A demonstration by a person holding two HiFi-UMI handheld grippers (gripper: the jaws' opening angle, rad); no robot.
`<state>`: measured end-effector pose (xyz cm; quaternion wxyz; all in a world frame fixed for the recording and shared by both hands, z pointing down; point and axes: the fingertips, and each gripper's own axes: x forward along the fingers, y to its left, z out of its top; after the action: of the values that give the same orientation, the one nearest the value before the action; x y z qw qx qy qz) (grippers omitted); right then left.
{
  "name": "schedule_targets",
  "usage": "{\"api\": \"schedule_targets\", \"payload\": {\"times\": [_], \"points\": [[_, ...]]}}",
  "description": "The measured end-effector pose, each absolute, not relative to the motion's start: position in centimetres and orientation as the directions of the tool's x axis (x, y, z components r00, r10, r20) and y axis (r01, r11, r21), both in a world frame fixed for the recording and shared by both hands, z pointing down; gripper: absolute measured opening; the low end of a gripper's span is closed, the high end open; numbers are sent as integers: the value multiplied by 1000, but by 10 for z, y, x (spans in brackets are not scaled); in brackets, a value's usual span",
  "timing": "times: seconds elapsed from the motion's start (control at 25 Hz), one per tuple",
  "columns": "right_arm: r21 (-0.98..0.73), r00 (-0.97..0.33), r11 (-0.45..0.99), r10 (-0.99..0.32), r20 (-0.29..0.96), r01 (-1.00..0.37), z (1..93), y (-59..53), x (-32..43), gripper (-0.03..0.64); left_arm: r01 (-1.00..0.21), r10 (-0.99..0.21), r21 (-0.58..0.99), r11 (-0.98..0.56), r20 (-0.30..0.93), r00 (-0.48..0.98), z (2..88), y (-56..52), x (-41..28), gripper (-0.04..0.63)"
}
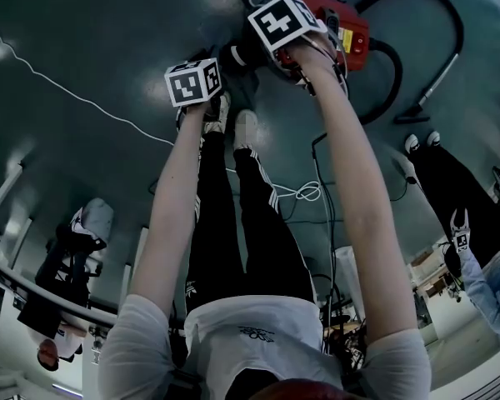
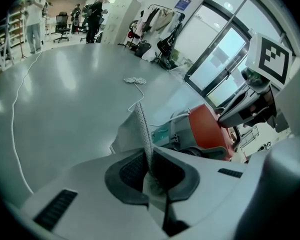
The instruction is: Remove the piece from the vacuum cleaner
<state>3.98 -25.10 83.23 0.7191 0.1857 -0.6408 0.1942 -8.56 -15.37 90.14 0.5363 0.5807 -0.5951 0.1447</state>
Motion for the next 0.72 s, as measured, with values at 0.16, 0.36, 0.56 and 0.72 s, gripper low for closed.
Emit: {"api": "schedule_targets", "payload": {"times": [0.16,0.36,0.56,0.72], "points": [[26,94,849,28,995,-528,832,-248,39,11,-865,-544,446,228,795,267,901,-152,-87,18],[27,87,846,23,996,-532,833,-251,41,11,-864,-565,447,231,784,255,901,-151,-86,18],[4,62,852,33,998,-524,842,-244,34,11,-834,-591,474,284,771,237,902,-143,-84,18],[48,91,853,-1,996,-520,836,-250,41,11,-846,-587,467,256,771,248,900,-140,-85,18]]}}
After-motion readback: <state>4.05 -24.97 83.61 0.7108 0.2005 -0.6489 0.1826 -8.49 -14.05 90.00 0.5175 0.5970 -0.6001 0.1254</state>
